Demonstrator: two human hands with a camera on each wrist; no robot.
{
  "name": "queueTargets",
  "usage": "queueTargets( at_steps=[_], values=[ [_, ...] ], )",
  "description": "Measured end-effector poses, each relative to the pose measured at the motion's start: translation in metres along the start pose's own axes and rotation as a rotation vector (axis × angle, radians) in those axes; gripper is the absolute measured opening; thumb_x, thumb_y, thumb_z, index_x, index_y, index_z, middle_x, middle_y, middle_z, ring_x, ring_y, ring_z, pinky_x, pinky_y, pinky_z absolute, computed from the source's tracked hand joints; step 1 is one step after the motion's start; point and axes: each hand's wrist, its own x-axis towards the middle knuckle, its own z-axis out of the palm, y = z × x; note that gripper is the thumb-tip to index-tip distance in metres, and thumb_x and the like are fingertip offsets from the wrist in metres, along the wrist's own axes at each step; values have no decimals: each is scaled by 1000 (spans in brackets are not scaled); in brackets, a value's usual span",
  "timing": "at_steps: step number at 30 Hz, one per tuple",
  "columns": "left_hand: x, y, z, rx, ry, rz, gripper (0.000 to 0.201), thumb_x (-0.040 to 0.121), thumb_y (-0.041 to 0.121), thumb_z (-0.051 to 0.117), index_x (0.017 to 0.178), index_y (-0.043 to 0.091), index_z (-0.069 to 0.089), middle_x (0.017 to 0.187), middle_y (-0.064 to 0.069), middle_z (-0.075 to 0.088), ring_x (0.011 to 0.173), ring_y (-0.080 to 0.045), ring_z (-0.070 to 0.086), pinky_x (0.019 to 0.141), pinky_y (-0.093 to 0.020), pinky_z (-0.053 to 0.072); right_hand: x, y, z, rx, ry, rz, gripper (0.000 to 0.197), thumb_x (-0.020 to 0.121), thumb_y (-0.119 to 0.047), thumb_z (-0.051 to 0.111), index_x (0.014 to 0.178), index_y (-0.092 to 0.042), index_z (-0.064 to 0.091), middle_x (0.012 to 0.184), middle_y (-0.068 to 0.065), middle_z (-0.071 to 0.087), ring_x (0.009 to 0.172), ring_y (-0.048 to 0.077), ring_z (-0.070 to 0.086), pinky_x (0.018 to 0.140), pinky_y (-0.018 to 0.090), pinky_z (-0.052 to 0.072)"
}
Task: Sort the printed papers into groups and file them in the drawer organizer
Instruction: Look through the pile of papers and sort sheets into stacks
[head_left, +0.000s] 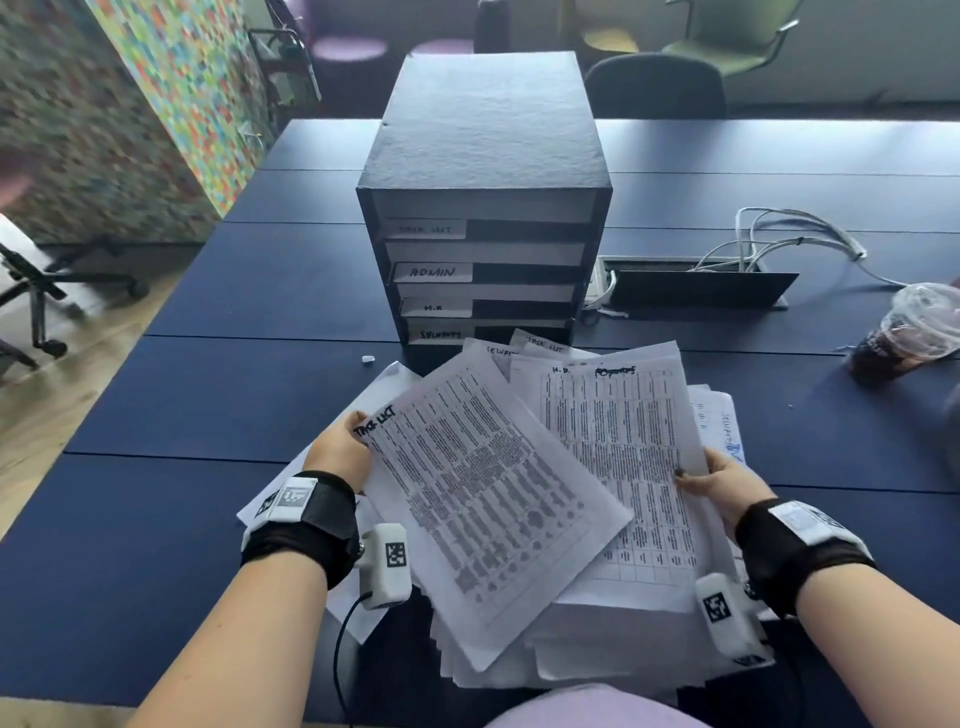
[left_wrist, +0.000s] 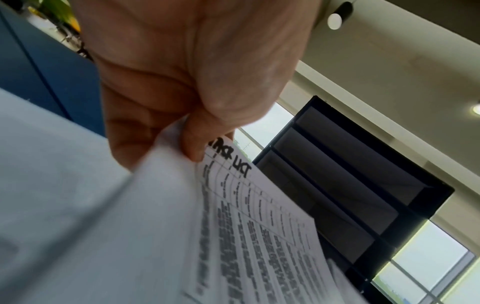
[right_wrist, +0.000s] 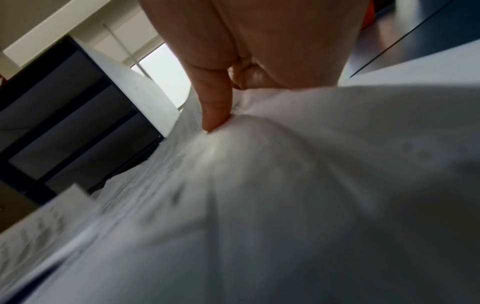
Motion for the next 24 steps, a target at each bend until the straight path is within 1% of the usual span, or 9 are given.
queueTargets(
  at_steps=[2,3,6,8,10,12,18,22,24],
  values=[
    [2,1,-6,124,49,32,38,83,-3,36,106,17,58,99,-13,63,91,-33,58,73,-31,43,0,-6,-9,2,25,-34,35,82,13,55,113,-5,57,84,8,67,74,24,63,79,36,54],
    [3,1,-9,148,71,40,34,82,-4,36,99,17,57,92,-12,61,85,-32,56,69,-30,39,-1,-11,-14,28,36,-42,36,82,13,55,113,-5,56,80,6,69,71,22,64,77,36,55],
    [8,4,-16,139,109,49,28,80,-6,36,88,14,55,81,-11,59,73,-30,51,62,-30,36,-8,-26,-29,149,49,-64,38,71,13,61,103,-8,58,66,-1,71,56,12,67,55,26,57],
    [11,8,-18,114,99,87,28,80,-6,36,87,14,55,81,-11,61,72,-29,51,60,-30,37,-14,-37,-35,217,45,-78,36,72,13,58,100,-9,58,66,0,71,54,12,66,51,25,55],
    [13,13,-17,87,96,122,27,80,-4,37,87,15,55,80,-10,62,69,-27,50,57,-29,37,-18,-47,-40,254,27,-89,34,81,17,45,98,-9,58,67,0,72,56,13,67,51,25,55],
    [16,17,-13,86,73,145,28,80,-4,37,89,16,56,82,-10,62,70,-27,51,58,-29,37,-22,-57,-44,274,-16,-88,38,82,18,40,100,-10,59,70,2,72,59,15,68,53,27,56],
    [20,32,9,89,33,181,39,85,-4,36,103,23,56,94,-6,59,83,-26,52,71,-26,34,-35,-83,-30,352,-143,-132,36,83,14,42,99,-12,62,78,4,73,65,17,69,57,29,57],
    [11,45,28,11,-7,315,38,84,-6,38,96,23,59,82,1,56,73,-21,52,59,-19,38,-35,-92,-14,347,-179,-113,36,83,14,44,99,-12,63,79,5,72,65,19,69,57,31,58],
    [11,49,38,18,-18,356,34,87,-2,45,107,22,61,86,-1,59,73,-22,56,65,-21,40,-32,-90,-4,313,-174,-98,36,83,16,43,97,-11,63,76,4,72,63,17,68,56,29,57]
  ],
)
